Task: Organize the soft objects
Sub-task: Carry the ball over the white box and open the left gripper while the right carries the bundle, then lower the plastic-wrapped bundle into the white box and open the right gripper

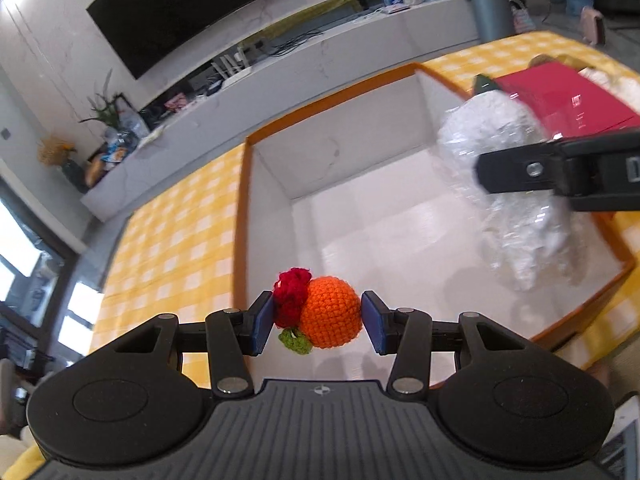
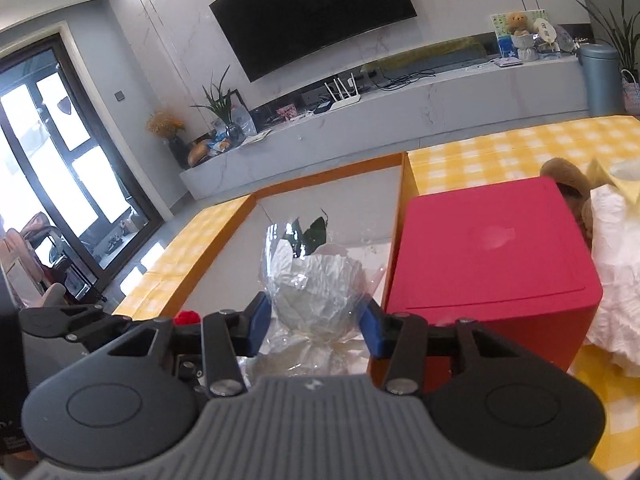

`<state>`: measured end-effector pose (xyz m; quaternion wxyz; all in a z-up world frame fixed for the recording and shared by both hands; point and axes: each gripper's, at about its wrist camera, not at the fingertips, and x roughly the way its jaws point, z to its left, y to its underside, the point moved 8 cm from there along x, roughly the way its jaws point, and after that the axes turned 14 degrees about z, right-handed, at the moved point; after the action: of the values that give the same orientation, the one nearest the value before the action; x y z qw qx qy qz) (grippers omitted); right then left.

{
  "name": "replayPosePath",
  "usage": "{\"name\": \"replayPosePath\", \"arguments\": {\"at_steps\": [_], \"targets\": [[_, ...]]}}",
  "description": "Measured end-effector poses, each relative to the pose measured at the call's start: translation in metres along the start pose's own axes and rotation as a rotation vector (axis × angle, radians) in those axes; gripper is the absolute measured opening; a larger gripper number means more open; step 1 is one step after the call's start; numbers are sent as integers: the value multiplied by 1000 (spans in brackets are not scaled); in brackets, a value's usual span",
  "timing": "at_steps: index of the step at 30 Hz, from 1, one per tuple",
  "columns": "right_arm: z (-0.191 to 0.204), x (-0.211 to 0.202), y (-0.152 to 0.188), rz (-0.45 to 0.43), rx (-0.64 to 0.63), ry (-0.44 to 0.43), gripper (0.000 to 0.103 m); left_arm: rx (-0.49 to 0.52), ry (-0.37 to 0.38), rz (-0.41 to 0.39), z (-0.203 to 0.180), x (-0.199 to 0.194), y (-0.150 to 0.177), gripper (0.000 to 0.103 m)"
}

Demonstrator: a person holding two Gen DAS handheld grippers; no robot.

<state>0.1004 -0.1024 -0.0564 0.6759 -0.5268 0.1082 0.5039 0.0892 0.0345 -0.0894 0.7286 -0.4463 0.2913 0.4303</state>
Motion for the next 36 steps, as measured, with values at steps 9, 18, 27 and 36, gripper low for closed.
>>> {"name": "replayPosePath", "arguments": {"at_steps": [9,18,27,36], "targets": [[11,3,7,18,-32,38,47,11,-10,-2,10,-12,2,69],[14,0,7,43,-36,77,47,-161,197,-174,65,-48,3,91],[46,47,-2,263,-195,288,48,-339,115,-170,125,-33,15,91],[86,98,-24,344,-254,324,48,-384,133,-168,136,-29,23,91]]}}
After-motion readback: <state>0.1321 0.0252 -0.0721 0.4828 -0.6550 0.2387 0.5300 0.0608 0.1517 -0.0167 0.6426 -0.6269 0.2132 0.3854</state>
